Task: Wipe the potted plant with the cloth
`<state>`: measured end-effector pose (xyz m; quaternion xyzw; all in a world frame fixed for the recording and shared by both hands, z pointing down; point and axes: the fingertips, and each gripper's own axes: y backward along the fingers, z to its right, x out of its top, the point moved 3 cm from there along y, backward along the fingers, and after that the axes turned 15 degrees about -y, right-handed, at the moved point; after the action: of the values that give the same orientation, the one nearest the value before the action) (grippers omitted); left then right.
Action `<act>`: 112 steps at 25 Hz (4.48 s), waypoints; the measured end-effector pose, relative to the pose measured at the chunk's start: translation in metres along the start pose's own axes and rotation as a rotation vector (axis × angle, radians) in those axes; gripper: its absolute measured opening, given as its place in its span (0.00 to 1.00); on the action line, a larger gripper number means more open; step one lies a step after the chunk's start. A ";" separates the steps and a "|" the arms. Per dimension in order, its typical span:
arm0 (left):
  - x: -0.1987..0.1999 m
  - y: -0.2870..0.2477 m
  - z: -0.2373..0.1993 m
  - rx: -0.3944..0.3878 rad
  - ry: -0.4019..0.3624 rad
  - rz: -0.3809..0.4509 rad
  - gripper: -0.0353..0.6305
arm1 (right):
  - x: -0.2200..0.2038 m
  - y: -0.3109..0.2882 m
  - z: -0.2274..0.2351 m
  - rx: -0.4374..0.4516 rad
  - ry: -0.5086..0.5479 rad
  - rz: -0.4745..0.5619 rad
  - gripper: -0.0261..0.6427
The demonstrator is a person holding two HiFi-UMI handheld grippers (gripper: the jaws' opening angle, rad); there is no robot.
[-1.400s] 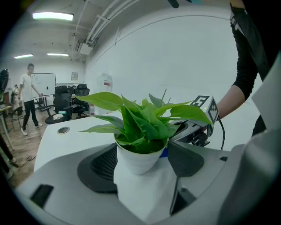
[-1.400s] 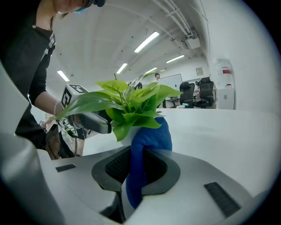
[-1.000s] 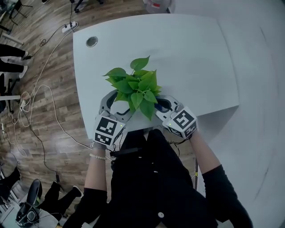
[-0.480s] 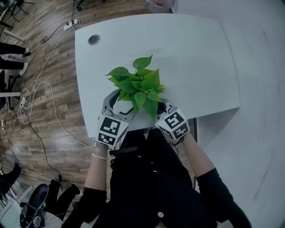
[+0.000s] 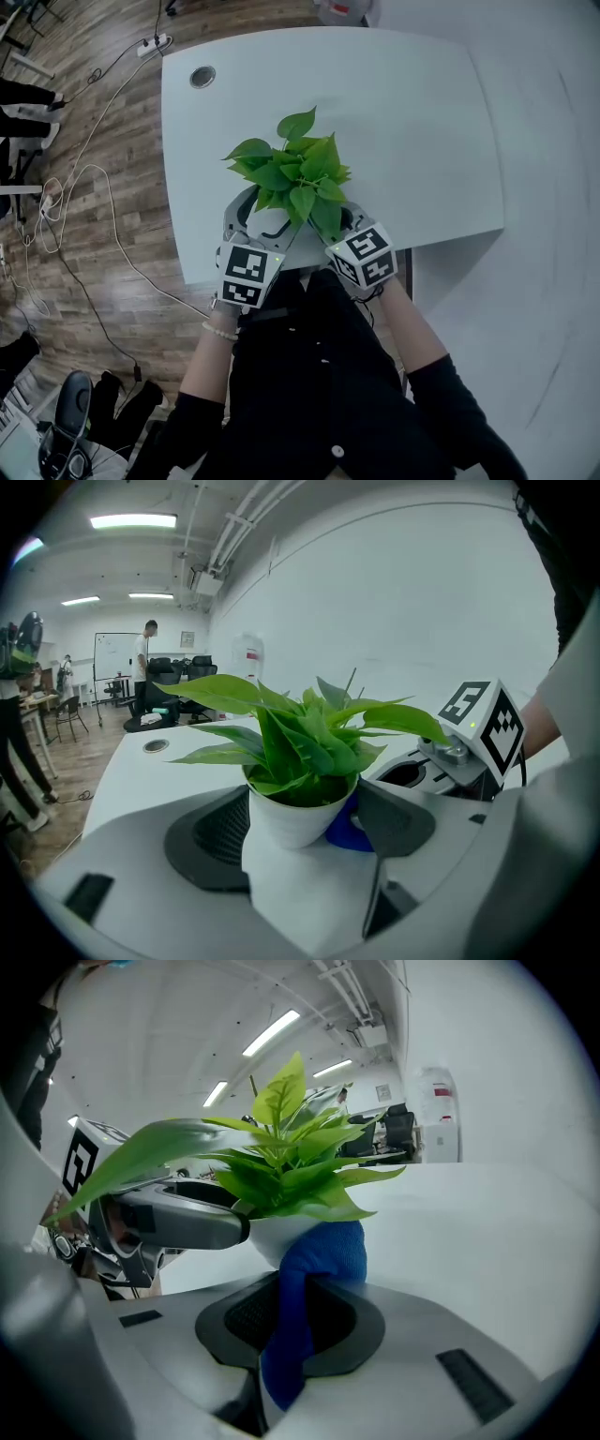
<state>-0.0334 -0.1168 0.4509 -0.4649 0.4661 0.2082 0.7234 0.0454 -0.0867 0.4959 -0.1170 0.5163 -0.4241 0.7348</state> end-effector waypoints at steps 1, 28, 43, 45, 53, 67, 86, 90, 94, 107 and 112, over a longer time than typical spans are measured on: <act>0.000 -0.001 0.001 -0.006 -0.005 0.004 0.61 | 0.000 0.000 0.002 -0.007 -0.011 0.008 0.17; -0.001 -0.007 -0.026 -0.408 -0.379 0.110 0.64 | 0.002 -0.005 0.002 -0.015 -0.055 0.025 0.17; -0.004 -0.004 -0.015 -0.165 -0.230 0.043 0.64 | 0.007 -0.005 0.012 -0.035 -0.091 0.051 0.17; -0.005 -0.005 -0.012 -0.124 -0.202 0.027 0.64 | 0.008 -0.005 0.015 -0.046 -0.110 0.061 0.17; -0.004 -0.007 0.001 0.065 -0.053 -0.047 0.64 | 0.010 0.001 0.022 -0.084 -0.166 0.059 0.17; -0.005 -0.011 -0.002 0.106 -0.028 -0.090 0.63 | 0.020 -0.001 0.015 -0.032 -0.179 0.085 0.17; -0.006 -0.011 -0.003 0.092 -0.054 -0.101 0.62 | 0.024 0.016 -0.008 0.012 -0.153 0.106 0.17; -0.006 -0.012 -0.002 0.082 -0.046 -0.102 0.62 | 0.014 0.005 -0.004 0.013 -0.177 0.076 0.17; -0.010 -0.015 -0.002 0.071 -0.048 -0.105 0.61 | 0.007 -0.006 0.001 0.003 -0.203 0.054 0.17; -0.011 0.000 -0.033 -0.188 -0.156 0.029 0.61 | 0.012 -0.007 0.012 -0.030 -0.246 0.076 0.17; -0.002 -0.004 -0.040 -0.294 -0.294 0.062 0.61 | 0.014 -0.010 0.015 -0.031 -0.239 0.064 0.17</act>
<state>-0.0507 -0.1531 0.4497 -0.5154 0.3341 0.3617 0.7014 0.0544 -0.1072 0.4995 -0.1614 0.4351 -0.3753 0.8024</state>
